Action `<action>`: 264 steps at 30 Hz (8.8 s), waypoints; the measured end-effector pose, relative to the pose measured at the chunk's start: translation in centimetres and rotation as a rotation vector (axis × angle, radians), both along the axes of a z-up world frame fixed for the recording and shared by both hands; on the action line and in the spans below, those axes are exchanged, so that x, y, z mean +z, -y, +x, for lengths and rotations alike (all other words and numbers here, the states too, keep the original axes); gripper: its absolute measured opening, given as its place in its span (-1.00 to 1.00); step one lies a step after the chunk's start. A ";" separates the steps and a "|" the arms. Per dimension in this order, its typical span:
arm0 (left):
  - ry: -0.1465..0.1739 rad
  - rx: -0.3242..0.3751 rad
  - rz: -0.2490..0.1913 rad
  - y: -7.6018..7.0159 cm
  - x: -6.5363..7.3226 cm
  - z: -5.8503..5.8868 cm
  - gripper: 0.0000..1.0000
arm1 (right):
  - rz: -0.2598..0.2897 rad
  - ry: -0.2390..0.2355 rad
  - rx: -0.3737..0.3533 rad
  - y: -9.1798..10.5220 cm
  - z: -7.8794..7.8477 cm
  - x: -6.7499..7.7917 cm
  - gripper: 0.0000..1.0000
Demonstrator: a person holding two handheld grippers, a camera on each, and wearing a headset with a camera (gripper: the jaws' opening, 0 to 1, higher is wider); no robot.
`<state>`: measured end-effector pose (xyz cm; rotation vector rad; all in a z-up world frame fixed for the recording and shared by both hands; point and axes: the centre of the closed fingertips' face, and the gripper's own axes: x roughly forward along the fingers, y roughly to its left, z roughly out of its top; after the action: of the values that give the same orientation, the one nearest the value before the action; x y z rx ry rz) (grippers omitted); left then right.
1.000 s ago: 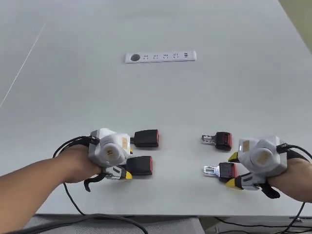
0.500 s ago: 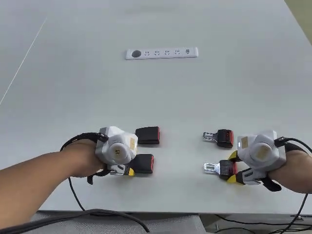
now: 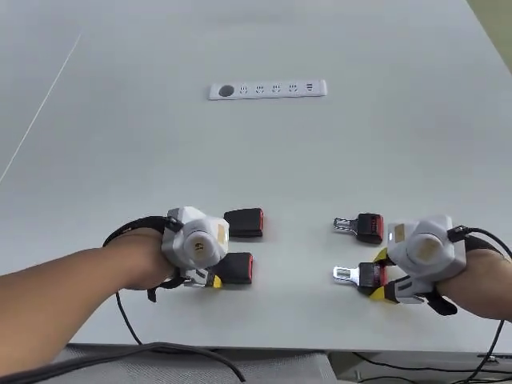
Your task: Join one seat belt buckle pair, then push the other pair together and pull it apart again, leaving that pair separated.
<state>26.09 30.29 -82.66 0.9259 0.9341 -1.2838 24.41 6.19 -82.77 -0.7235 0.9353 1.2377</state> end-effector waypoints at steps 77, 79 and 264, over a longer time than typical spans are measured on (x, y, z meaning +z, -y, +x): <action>-0.021 -0.018 0.054 0.3 -0.3 -0.1 -0.37 | 0.045 0.057 0.144 -15.9 1.7 0.2 -0.37; -0.024 -0.021 0.057 0.3 -0.3 -0.1 -0.37 | 0.046 0.059 0.150 -15.9 1.7 0.2 -0.37; 0.028 0.002 0.108 2.1 0.4 8.3 -0.36 | 0.029 0.088 0.111 -12.8 9.9 0.8 -0.36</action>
<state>34.43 28.15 -82.21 1.0241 0.9895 -1.2254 34.31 19.00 -81.98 -0.8092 0.8125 1.3039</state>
